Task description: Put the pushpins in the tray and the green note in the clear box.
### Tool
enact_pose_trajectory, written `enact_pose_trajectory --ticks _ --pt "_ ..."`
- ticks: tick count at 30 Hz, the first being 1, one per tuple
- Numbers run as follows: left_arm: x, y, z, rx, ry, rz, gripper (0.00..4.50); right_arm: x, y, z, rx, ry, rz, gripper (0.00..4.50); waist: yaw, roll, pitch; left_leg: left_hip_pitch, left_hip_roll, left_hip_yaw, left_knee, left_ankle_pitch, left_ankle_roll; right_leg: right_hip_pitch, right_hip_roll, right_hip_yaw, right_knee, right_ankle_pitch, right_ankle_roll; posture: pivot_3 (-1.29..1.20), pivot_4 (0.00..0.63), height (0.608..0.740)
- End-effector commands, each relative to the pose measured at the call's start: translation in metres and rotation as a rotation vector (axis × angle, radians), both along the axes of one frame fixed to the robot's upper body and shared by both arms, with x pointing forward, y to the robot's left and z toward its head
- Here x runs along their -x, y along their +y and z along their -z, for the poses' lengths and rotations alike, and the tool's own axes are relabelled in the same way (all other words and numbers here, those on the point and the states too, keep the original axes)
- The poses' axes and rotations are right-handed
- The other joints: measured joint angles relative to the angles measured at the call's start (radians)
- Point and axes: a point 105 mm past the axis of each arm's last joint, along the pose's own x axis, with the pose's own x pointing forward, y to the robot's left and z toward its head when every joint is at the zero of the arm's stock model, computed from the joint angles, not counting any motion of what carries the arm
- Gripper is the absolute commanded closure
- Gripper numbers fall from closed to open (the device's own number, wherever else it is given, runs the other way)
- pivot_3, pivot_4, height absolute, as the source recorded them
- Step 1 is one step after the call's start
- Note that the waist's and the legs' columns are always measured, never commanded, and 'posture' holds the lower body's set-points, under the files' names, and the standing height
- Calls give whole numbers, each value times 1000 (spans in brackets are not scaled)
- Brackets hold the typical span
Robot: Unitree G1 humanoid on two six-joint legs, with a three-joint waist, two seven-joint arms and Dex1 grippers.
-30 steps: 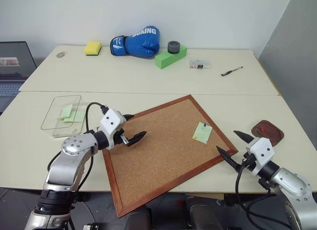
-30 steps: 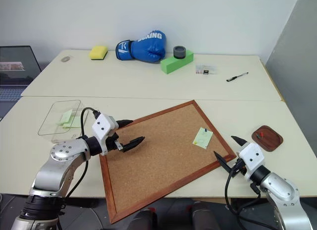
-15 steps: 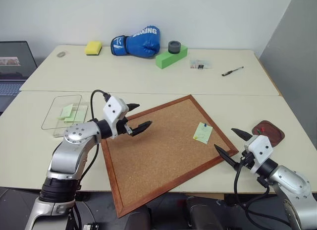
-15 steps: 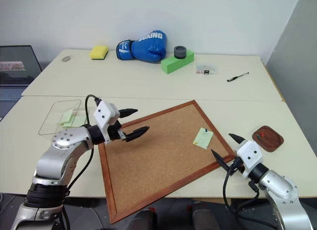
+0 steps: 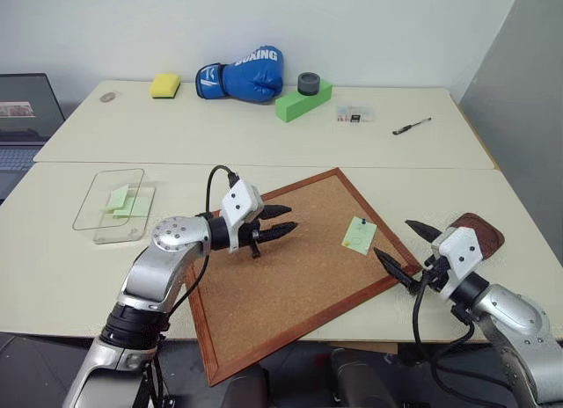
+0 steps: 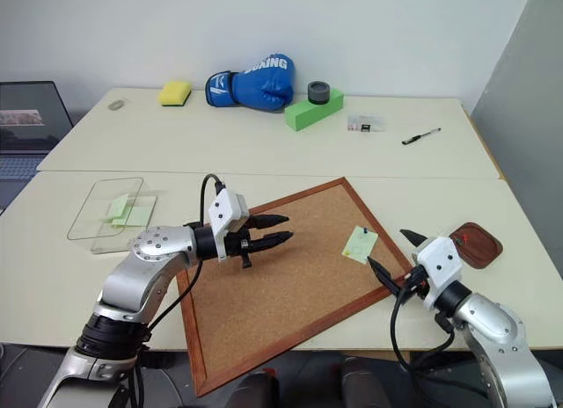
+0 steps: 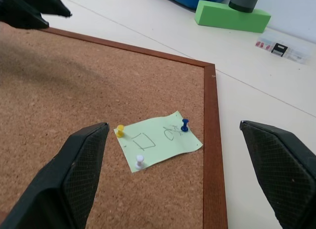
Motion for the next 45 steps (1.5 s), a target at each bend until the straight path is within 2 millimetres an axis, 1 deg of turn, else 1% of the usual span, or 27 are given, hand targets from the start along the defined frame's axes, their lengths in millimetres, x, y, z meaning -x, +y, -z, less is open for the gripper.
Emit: enact_pose_trajectory --ticks 1,6,9,15,20,23,30,34,35,36,38,41,42,45 --pt "3 -8 0 -7 -26 41 3567 -4 5 -12 -27 -8 -24 0 1 0 0 0 0 0 0 0 0 0 0 0 0 0 0 0 150 740" --pt "3 -11 26 -64 15 40 4479 -22 5 -10 -46 37 5 0 1 0 0 0 0 0 0 0 0 0 0 0 -1 0 0 0 150 740" --pt "1 -14 37 -62 49 39 4479 -33 6 -7 -50 66 12 0 1 0 0 0 0 0 0 0 0 0 0 0 0 0 0 0 150 740" --pt "-4 -20 43 -15 68 32 4479 -51 8 -2 -32 98 -3 0 1 0 0 -1 0 0 0 0 0 0 0 0 0 0 1 0 150 740" --pt "-2 -19 56 -64 67 46 4479 -64 10 3 -30 127 -4 0 1 0 0 -1 0 0 0 0 0 0 0 0 0 0 1 0 150 740" --pt "-3 -19 62 -67 83 38 4479 -69 10 10 -19 153 -4 0 0 0 0 -1 0 -1 0 0 0 0 0 0 -1 1 1 0 150 740" --pt "-1 -18 67 -79 98 40 4479 -82 17 16 -4 166 -19 0 0 0 0 0 0 -1 0 0 0 0 0 0 0 1 1 0 150 740" --pt "0 -18 68 -83 103 41 4479 -88 19 18 3 168 -16 0 0 0 0 0 0 -1 0 0 0 0 0 0 0 1 1 0 150 740" --pt "0 -18 68 -84 105 41 4493 -91 18 19 5 169 -6 177 0 0 0 0 0 -1 0 0 0 0 0 0 0 1 1 0 150 740" --pt "0 -18 69 -85 106 41 4493 -93 17 20 6 170 1 177 0 0 0 0 0 -1 0 0 0 0 0 0 0 1 1 0 150 740" --pt "0 -18 69 -87 107 40 4500 -95 16 22 8 173 9 535 0 0 0 -1 0 -1 0 0 0 0 0 0 0 1 1 0 150 740" --pt "0 -17 69 -88 108 38 4500 -95 16 24 14 173 4 1153 0 0 0 0 0 -1 0 0 0 0 0 0 0 1 1 0 150 740" --pt "0 -17 69 -89 109 37 4500 -95 16 24 17 172 2 1460 0 1 0 0 0 -1 0 0 0 0 0 0 0 1 1 0 150 740" --pt "1 -17 71 -92 112 35 4500 -92 18 24 30 164 -16 1967 0 1 0 0 0 -1 0 0 0 0 0 0 0 1 1 0 150 740"
